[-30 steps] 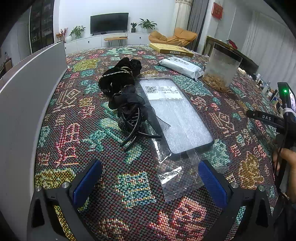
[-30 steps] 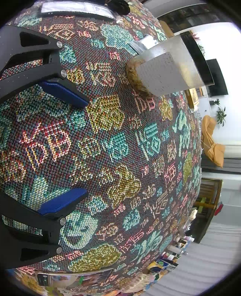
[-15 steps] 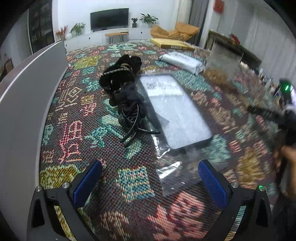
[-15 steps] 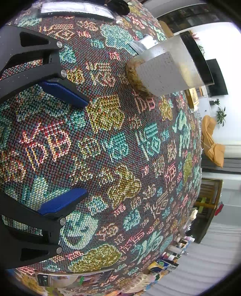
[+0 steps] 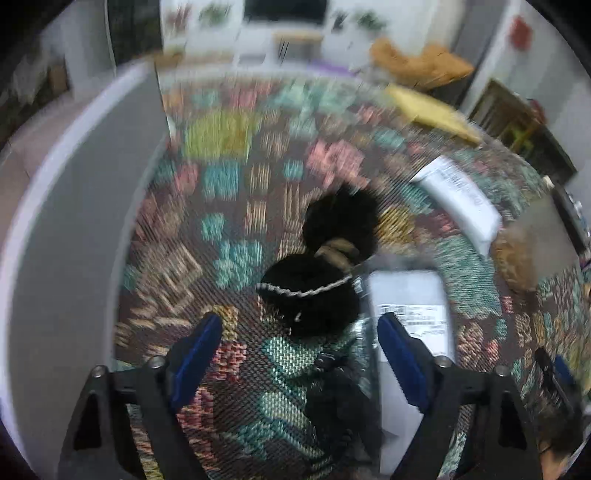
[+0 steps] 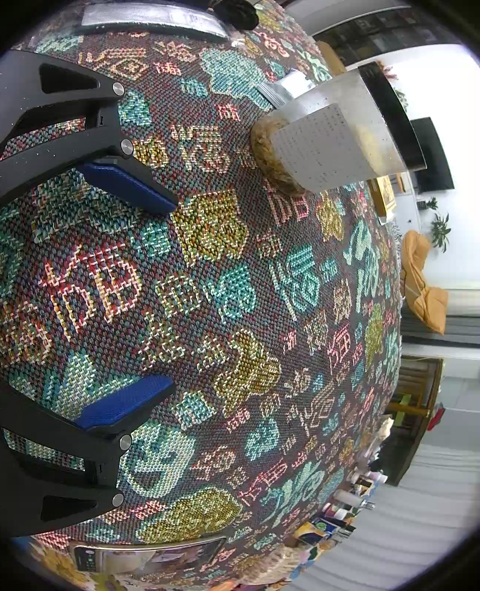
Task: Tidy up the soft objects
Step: 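Grasp the black velvet pouch with the left tool and lift it, then grasp the plastic-wrapped phone case with the right tool while the left tool holds the pouch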
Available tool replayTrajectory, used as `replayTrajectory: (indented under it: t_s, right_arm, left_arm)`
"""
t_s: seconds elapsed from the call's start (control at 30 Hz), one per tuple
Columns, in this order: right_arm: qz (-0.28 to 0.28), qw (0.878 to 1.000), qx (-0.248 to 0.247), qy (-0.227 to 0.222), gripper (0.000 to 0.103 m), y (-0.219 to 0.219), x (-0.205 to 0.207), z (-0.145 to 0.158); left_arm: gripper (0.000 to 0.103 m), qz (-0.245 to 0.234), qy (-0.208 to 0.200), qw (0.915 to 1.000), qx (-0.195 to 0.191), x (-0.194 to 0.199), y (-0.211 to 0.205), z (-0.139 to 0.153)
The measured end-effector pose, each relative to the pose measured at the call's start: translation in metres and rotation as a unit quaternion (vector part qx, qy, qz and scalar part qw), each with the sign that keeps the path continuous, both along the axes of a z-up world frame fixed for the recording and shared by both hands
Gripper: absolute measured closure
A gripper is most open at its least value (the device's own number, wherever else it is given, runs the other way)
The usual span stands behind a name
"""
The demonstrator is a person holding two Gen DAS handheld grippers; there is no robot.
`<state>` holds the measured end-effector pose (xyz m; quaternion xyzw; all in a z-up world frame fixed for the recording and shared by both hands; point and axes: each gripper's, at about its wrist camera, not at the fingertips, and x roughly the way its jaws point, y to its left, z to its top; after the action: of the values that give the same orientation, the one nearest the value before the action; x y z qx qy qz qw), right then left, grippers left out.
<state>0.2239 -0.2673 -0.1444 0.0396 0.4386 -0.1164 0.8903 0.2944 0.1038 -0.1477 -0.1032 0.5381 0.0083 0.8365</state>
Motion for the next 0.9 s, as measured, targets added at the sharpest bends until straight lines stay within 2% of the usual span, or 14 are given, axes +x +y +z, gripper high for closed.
replayTrajectory:
  t_s: [0.03, 0.13, 0.27, 0.33, 0.4, 0.43, 0.5, 0.57, 0.63, 0.67, 0.7, 0.73, 0.8, 0.9]
  right_arm:
    - [0.000, 1.000, 0.000, 0.000, 0.012, 0.000, 0.000, 0.000]
    - [0.000, 1.000, 0.000, 0.000, 0.012, 0.000, 0.000, 0.000]
    - [0.000, 1.000, 0.000, 0.000, 0.012, 0.000, 0.000, 0.000]
    - [0.000, 1.000, 0.000, 0.000, 0.012, 0.000, 0.000, 0.000]
    - [0.000, 1.000, 0.001, 0.000, 0.012, 0.000, 0.000, 0.000]
    - [0.000, 1.000, 0.001, 0.000, 0.012, 0.000, 0.000, 0.000]
    - [0.000, 1.000, 0.005, 0.000, 0.012, 0.000, 0.001, -0.001]
    - [0.003, 1.000, 0.010, 0.000, 0.011, -0.001, 0.001, -0.002]
    - [0.031, 0.999, 0.031, 0.019, 0.012, 0.007, -0.003, 0.003]
    - [0.054, 0.996, 0.064, 0.021, 0.012, 0.016, -0.008, 0.008]
    - [0.093, 0.989, 0.117, 0.020, 0.012, 0.039, -0.014, 0.018]
    - [0.126, 0.982, 0.137, 0.021, 0.012, 0.060, -0.017, 0.024]
    - [0.217, 0.966, 0.135, 0.034, 0.013, 0.129, -0.015, 0.029]
    - [0.263, 0.952, 0.136, 0.076, 0.013, 0.197, -0.001, 0.017]
  left_arm:
    - [0.023, -0.002, 0.001, 1.0000, -0.006, 0.006, 0.002, -0.003]
    - [0.022, -0.017, -0.003, 0.9993, 0.034, 0.016, -0.003, 0.004]
    - [0.022, -0.066, -0.024, 0.9937, 0.088, 0.033, -0.020, 0.012]
    - [0.025, -0.094, -0.012, 0.9912, 0.092, 0.044, -0.028, 0.007]
    - [0.077, -0.098, -0.016, 0.9918, 0.081, 0.050, -0.026, 0.011]
    - [0.077, -0.088, -0.016, 0.9940, 0.063, 0.050, -0.022, 0.015]
    - [0.077, -0.057, -0.044, 0.9970, 0.028, 0.042, -0.007, 0.034]
    - [0.078, -0.035, -0.063, 0.9973, 0.015, 0.027, 0.006, 0.052]
    - [0.077, -0.017, -0.088, 0.9960, 0.006, 0.004, 0.020, 0.073]
    - [0.077, -0.010, -0.103, 0.9946, 0.004, -0.012, 0.027, 0.085]
    - [0.077, -0.005, -0.116, 0.9932, 0.004, -0.028, 0.032, 0.094]
    - [0.078, -0.002, -0.125, 0.9922, 0.004, -0.039, 0.034, 0.100]
    - [0.077, 0.003, -0.137, 0.9906, -0.009, -0.064, 0.040, 0.108]
    - [0.077, 0.008, -0.151, 0.9879, -0.035, -0.099, 0.045, 0.117]
